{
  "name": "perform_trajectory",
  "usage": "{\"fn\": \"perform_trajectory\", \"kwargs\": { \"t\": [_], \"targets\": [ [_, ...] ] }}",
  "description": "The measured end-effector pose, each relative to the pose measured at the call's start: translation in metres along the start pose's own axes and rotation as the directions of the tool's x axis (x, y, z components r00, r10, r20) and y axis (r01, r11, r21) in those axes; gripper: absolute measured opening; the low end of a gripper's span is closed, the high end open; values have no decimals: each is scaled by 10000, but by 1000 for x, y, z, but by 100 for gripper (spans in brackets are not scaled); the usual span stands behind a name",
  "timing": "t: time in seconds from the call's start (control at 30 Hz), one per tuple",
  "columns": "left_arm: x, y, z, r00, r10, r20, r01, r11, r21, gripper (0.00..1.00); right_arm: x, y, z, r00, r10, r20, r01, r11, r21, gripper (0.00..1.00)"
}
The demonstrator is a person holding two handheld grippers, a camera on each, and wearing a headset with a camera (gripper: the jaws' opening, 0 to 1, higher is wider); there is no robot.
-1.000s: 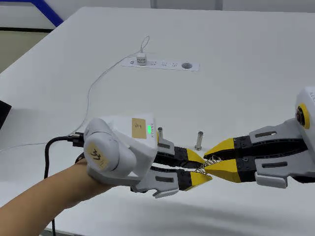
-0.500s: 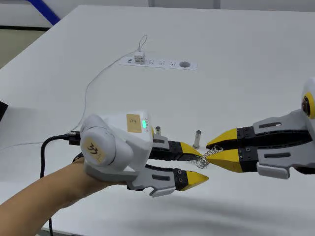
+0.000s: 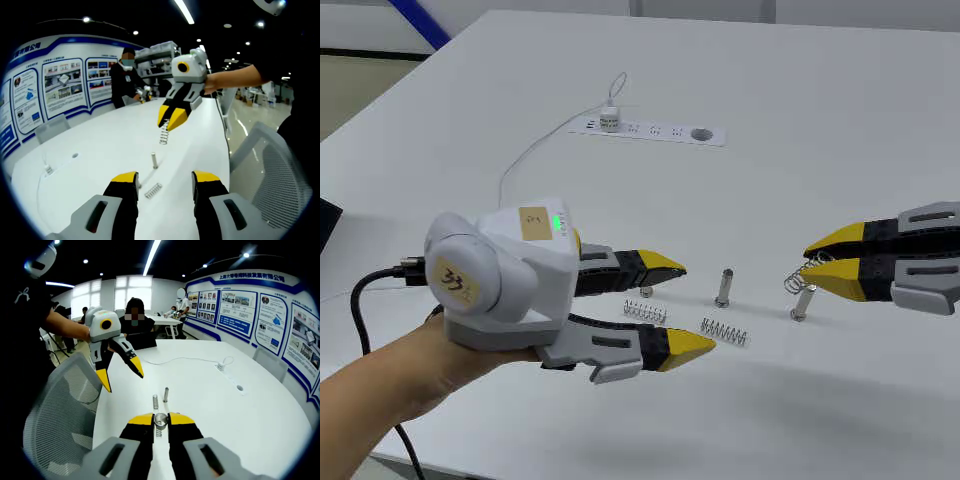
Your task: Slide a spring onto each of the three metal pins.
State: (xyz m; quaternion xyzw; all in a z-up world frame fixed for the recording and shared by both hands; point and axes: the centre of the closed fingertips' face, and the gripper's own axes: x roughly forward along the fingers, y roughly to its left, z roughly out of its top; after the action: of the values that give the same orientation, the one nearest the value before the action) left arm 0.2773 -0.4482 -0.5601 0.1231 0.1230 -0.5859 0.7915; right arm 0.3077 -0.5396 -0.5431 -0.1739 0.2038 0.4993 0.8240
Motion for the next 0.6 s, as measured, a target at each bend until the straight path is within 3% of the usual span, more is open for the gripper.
{"fn": "perform_trajectory", "kwargs": {
  "t": [0.1,0.2,0.5,0.6],
  "targets": [
    [-5,7,2,9996,233,165,-227,9992,-325,42,-1,-16,-10,9976,-561,-401,570,9981,215,11],
    [-9,13,7,9984,486,287,-476,9983,-334,44,0,-32,-24,9895,-1104,-936,1144,9927,378,11],
    [-18,29,14,9900,1159,804,-1079,9893,-978,52,8,-54,-44,9709,-1763,-1620,1923,9773,888,11],
    [-20,33,14,9880,1336,776,-1251,9865,-1057,58,13,-56,-51,9698,-1664,-1786,1919,9718,1369,11]
  ]
}}
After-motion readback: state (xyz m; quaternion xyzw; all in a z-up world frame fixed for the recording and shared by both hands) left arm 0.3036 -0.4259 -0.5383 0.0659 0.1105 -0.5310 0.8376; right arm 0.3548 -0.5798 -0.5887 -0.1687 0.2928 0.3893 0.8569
